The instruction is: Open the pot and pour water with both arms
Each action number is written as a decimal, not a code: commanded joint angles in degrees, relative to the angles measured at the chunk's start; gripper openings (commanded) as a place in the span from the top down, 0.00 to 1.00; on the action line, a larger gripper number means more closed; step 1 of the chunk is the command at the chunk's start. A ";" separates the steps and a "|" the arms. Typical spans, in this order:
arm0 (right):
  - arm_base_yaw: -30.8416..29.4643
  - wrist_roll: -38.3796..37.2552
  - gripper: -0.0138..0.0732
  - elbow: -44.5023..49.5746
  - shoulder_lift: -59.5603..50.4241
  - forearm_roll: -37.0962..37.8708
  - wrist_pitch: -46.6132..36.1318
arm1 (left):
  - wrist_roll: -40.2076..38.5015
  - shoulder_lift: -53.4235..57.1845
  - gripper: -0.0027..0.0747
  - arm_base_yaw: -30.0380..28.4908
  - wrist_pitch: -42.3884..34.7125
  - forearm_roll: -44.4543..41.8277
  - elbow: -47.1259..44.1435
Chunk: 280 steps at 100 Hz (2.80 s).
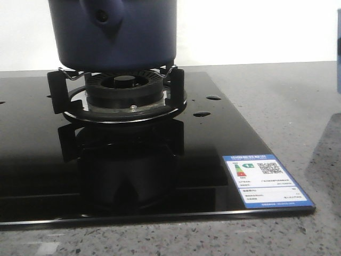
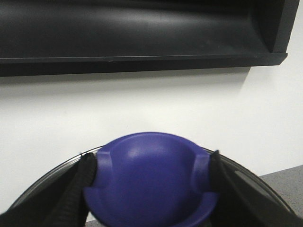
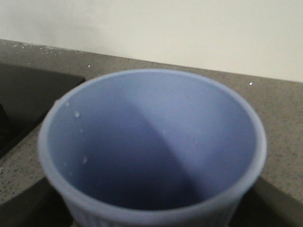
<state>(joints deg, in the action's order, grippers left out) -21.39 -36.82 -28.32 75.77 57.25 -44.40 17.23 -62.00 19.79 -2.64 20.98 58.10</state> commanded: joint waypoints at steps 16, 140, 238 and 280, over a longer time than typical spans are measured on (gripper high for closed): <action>-0.47 3.26 0.43 -0.81 4.00 -4.69 -10.31 | -0.04 1.56 0.45 -0.17 -5.54 0.02 2.08; -0.47 -2.41 0.09 7.32 -11.41 -1.45 6.69 | -0.04 1.56 0.45 -0.17 -5.54 0.02 2.08; 0.42 -7.37 0.09 17.76 -32.40 -0.10 9.04 | -0.04 -14.23 0.45 15.16 -15.94 -4.03 2.08; 1.12 -7.37 0.09 17.76 -32.40 -0.05 9.24 | -0.04 -15.91 0.45 15.16 -15.63 -4.03 2.08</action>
<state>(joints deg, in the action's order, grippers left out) -20.36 -44.15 -9.24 43.70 58.48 -32.78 17.23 -79.89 34.64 -11.88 17.33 58.10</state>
